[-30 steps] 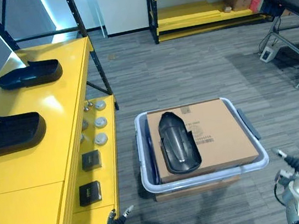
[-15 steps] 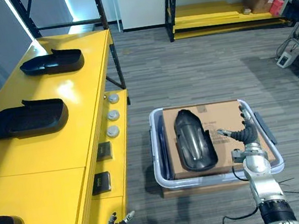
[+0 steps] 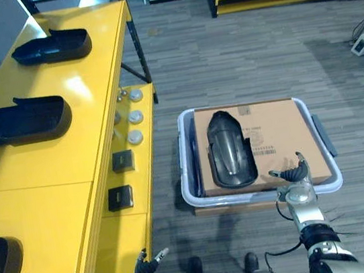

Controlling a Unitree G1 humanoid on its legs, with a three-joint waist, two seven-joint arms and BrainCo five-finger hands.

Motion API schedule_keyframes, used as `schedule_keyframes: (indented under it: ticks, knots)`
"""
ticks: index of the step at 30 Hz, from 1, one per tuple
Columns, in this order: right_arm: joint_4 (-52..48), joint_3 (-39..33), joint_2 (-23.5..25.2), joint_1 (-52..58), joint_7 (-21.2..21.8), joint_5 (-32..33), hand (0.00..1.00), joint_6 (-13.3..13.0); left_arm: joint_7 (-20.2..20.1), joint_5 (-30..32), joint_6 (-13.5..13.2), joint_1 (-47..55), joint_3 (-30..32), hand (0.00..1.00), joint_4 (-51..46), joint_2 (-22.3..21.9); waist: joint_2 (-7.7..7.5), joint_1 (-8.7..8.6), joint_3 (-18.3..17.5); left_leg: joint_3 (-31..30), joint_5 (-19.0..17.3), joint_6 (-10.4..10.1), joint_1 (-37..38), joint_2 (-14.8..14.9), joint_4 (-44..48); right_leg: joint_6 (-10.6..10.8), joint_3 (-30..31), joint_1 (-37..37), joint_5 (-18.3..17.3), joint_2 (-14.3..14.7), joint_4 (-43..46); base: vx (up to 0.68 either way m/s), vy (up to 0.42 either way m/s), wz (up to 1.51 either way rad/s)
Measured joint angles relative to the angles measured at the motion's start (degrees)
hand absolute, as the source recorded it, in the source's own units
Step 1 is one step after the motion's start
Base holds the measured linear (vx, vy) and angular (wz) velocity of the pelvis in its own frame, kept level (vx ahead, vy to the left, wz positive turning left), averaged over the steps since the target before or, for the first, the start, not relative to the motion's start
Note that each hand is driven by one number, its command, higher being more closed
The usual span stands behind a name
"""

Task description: Walk over and take plastic housings, then place them on the shelf

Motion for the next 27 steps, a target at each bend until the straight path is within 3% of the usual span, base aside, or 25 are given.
schedule_keyframes:
  ticks: [5, 15, 27]
  knots:
    - [1.7, 1.1, -1.3, -5.1, -1.0, 1.3, 0.00, -0.2, 1.0, -1.1, -0.2, -1.0, -1.1, 0.00, 0.0, 0.3, 0.01, 1.22, 1.4, -0.3, 0.1, 0.0, -1.3, -0.1, 0.0, -0.6, -0.1, -1.1, 0.5, 0.0, -0.3, 0.00, 0.007, 0.03]
    - [0.2, 3.6, -0.2, -8.3, -1.5, 2.3, 0.00, -0.2, 2.2, -2.4, -1.0, -1.3, -1.0, 0.00, -0.2, 0.5, -0.02, 1.31, 2.8, -0.5, 0.1, 0.1, -1.8, 0.1, 0.0, -2.0, 0.1, -1.1, 3.1, 0.0, -1.6, 0.02, 0.031, 0.02]
    - [-24.4, 2.1, 3.9, 2.4, -5.5, -1.6, 0.00, -0.1, 2.4, -2.5, -0.4, -1.0, -1.0, 0.00, -0.7, -0.1, -0.03, 1.27, 2.7, -0.4, 0.1, 0.1, 0.0, 0.3, 0.1, -1.6, 0.3, 0.7, 3.6, 0.1, -1.7, -0.04, 0.007, -0.01]
